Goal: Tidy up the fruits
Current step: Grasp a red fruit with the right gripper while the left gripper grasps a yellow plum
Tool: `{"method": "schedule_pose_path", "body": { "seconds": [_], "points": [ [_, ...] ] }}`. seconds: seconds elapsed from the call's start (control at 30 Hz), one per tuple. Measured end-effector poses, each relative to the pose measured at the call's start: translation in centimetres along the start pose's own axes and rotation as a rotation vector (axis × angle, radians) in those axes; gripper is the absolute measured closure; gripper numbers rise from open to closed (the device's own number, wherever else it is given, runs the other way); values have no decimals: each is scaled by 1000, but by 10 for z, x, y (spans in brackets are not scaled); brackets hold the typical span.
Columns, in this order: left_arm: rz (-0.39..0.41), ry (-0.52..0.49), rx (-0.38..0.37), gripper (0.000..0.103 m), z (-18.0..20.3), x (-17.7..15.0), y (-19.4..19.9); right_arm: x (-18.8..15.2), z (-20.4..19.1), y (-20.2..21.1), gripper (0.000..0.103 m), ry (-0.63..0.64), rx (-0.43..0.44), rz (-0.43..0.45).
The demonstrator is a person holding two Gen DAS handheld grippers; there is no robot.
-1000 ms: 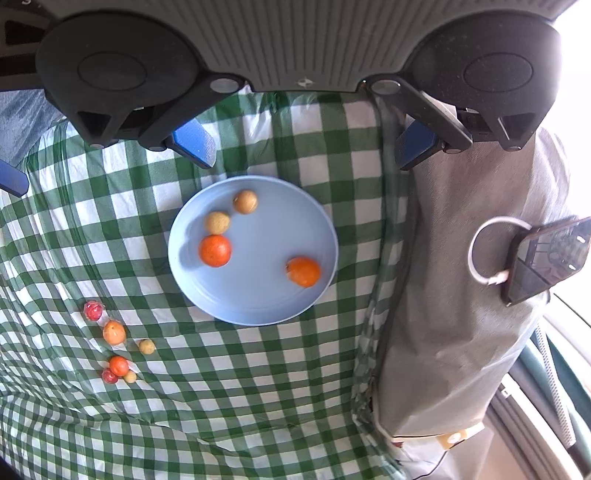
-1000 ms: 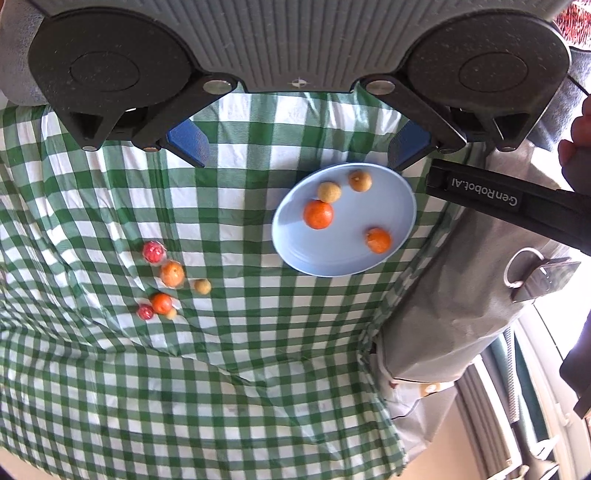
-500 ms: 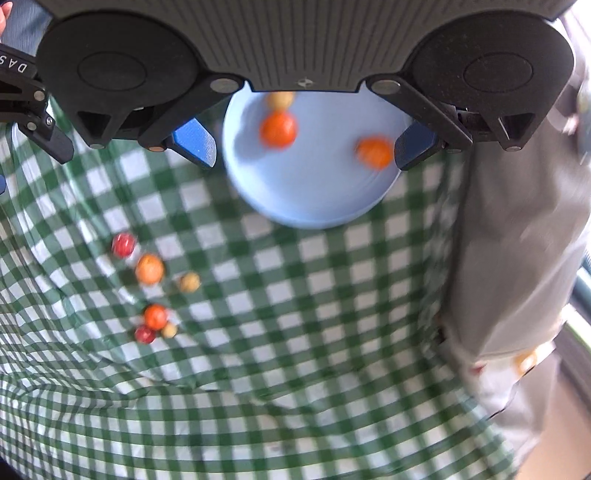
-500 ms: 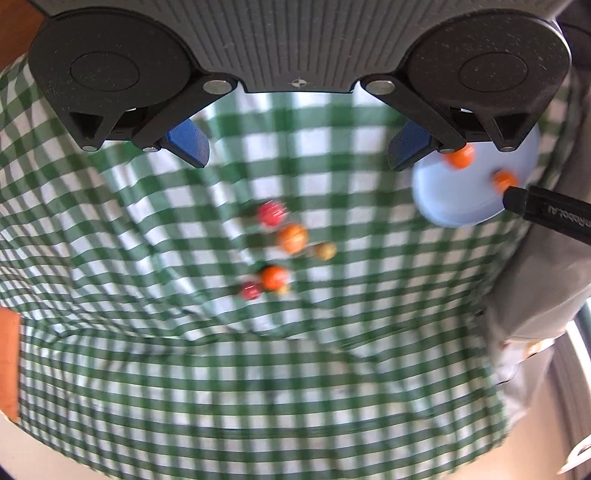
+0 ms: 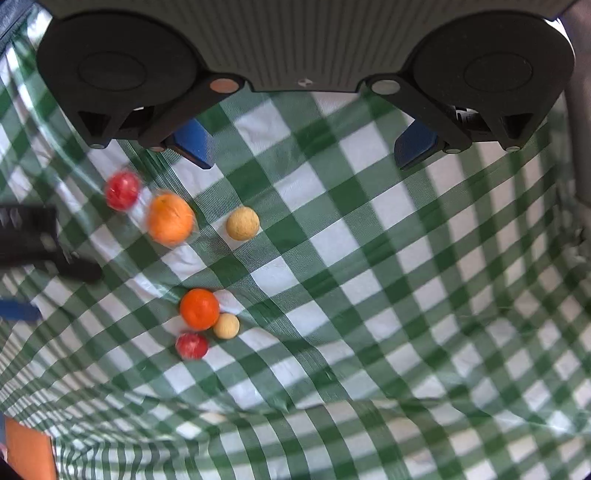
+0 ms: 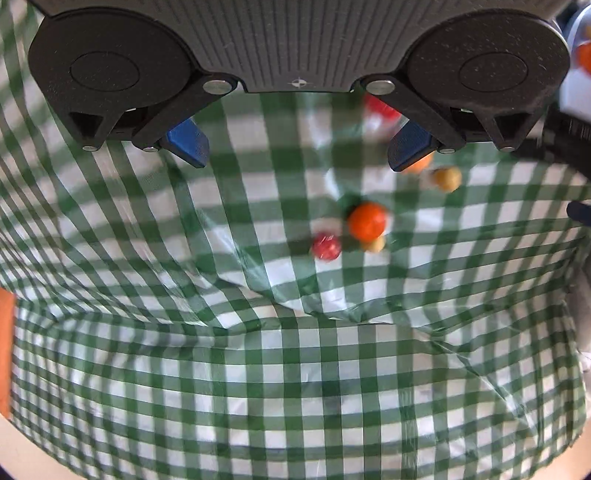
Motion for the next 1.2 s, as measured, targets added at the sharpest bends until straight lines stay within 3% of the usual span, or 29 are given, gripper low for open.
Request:
{"method": "schedule_pose_path", "body": {
  "seconds": [0.17, 0.33, 0.37, 0.4, 0.43, 0.47, 0.5, 0.53, 0.57, 0.63, 0.77, 0.9, 1.2],
  "points": [
    [-19, -5, -49, 0, 4, 14, -33, 27, 10, -67, 2, 42, -18, 7],
    [-18, -16, -95, 1, 10, 22, -52, 42, 8, -118, 4, 24, 33, -29],
    [-6, -16, -105, 8, 11, 23, -51, 42, 6, -127, 7, 26, 38, -36],
    [4, -18, -115, 25, 12, 23, -51, 43, 4, -134, 7, 32, 45, -40],
    [7, -18, -139, 33, 13, 25, -50, 43, 4, -138, 9, 28, 53, -16],
    [13, -10, -169, 63, 14, 26, -48, 44, 4, -139, 23, 23, 63, 12],
    [16, -7, -189, 77, 16, 26, -45, 47, 4, -141, 34, 25, 66, 25],
    [24, -10, -189, 77, 18, 26, -41, 49, 2, -142, 64, 53, 58, 37],
    [39, -10, -185, 77, 19, 24, -38, 50, 1, -140, 73, 86, 60, 42],
    [56, -6, -177, 77, 20, 21, -30, 50, 1, -136, 74, 90, 51, 23],
    [65, 49, -162, 77, 11, 9, -2, 44, 10, -104, 74, 67, -17, 43],
    [73, 127, -139, 77, -4, -14, 46, 31, 18, -42, 73, 33, -32, 82],
    [88, 262, -51, 77, -21, -107, 169, -23, -23, 116, 73, -11, 75, 108]
  ]
}}
Point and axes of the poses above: each gripper's, at about its wrist camera, not at the fingertips, and y roughly against the way its jaws point, z to its right, x to its top, the point moved 2 cm from there along -y, roughly the way its jaws point, and after that the axes turned 1 degree about x, right-handed, at the moved point
